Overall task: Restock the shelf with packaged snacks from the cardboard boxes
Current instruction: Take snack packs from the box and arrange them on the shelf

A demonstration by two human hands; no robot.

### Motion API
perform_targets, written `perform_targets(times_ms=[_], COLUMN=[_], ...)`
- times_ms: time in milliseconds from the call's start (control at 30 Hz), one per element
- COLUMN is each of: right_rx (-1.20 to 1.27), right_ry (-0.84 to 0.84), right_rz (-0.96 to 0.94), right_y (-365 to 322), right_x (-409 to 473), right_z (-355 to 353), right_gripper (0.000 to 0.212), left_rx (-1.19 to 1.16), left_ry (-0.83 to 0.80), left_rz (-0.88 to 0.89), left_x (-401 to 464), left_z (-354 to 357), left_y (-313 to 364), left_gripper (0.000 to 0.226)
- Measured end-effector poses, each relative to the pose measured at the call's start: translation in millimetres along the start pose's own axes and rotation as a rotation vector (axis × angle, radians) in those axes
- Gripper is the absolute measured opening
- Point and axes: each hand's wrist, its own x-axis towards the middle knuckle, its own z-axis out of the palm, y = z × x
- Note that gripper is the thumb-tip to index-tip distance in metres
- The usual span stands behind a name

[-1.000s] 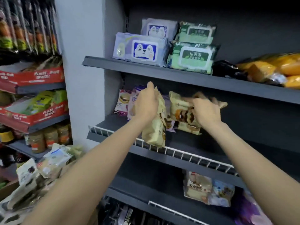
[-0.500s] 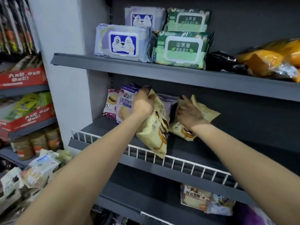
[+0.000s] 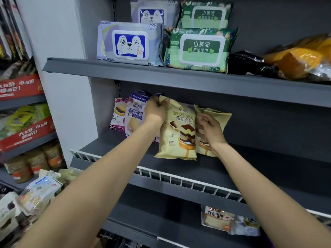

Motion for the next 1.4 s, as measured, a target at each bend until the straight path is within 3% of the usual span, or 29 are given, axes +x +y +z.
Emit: perform_targets(times_ms=[67, 100, 167, 300, 367, 467, 533, 633, 700, 833, 967, 1067, 1233, 1400], right_rx=[0.082, 0.124, 0.167, 0.221, 0.211, 0.078, -0.108, -0.252, -0.391, -0.969, -1.111, -1.004, -0.747, -0.625], right_ry=[-0.113, -0.16, -0.128, 0.176, 0.213, 0.205, 0.265, 0.308, 0.277, 0.287, 0.162, 0.116, -0.089, -0.294], right_rz=[0.183, 0.214, 0.143, -0.003, -0.02, -0.01, -0.03, -0.043, -0.029, -0.127, -0.253, -0.387, -0.447, -0.476], right_y=[-13.1, -14.9, -16.0, -12.9, -7.1, 2.9, 9.8, 17.1, 22.0, 28.2, 22.5, 12.1, -9.7, -24.6], right_x=[-5.8, -9.1, -14.2, -20.3, -18.9, -16.2, -15.1, -20.8, -24.0, -20.7, -23.1, -38.2, -60.7, -99.0], right_z=[-1.1, -1.9, -3.4, -12.7, -19.5, -23.5, -25.7, -24.9, -23.4, -20.1, -12.9, -0.1, 45.9, 124.8], right_gripper=[0.056, 0.06, 0.049, 0.043, 0.042, 0.044, 0.056, 0.099, 0.108, 0.076, 0.073, 0.058, 0.04, 0.025], left_rx=[-0.105, -0.157, -0.178, -0.084, 0.009, 0.088, 0.103, 0.221, 0.325, 0.444, 0.523, 0.524, 0.771, 0.92], left_ry=[-0.027, -0.042, -0.073, -0.304, -0.44, -0.492, -0.495, -0.423, -0.375, -0.383, -0.36, -0.298, -0.131, 0.047], left_rz=[-0.036, -0.061, -0.068, -0.047, -0.031, 0.014, 0.016, 0.056, 0.103, 0.129, 0.136, 0.166, 0.418, 0.303], left_x=[1.7, 0.8, 1.4, -8.3, -16.2, -21.5, -23.5, -31.3, -32.9, -31.3, -30.7, -32.7, -46.0, -75.3], left_z=[3.3, 5.2, 9.3, 20.2, 28.4, 42.4, 52.9, 68.2, 74.6, 76.7, 69.4, 48.0, -20.7, -124.1], left_y=[-1.4, -1.0, -1.0, -2.3, -8.1, -21.1, -29.7, -43.3, -50.6, -53.7, -55.7, -55.8, -47.8, -69.4], left_gripper=[0.036, 0.037, 0.039, 0.029, 0.044, 0.073, 0.078, 0.081, 0.081, 0.083, 0.061, 0.045, 0.03, 0.024])
